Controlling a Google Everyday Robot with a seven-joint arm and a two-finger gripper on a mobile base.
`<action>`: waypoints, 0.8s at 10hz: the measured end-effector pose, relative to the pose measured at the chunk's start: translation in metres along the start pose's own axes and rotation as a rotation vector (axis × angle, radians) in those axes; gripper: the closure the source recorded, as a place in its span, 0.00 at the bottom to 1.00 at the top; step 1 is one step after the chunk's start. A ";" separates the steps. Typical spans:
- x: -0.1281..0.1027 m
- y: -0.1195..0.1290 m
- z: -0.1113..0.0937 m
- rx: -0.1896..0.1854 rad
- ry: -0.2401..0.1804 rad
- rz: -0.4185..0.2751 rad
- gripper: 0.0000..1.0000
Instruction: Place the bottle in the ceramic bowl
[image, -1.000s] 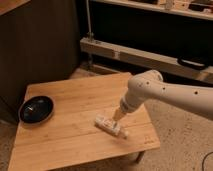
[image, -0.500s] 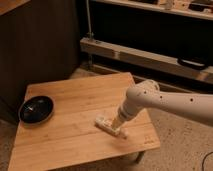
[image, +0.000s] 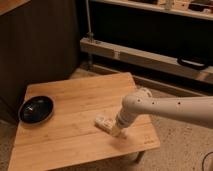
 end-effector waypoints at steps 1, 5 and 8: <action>0.002 -0.003 0.006 0.009 0.012 0.001 0.35; -0.002 -0.014 0.030 0.023 0.048 0.006 0.42; -0.018 -0.013 0.039 0.007 0.060 0.018 0.74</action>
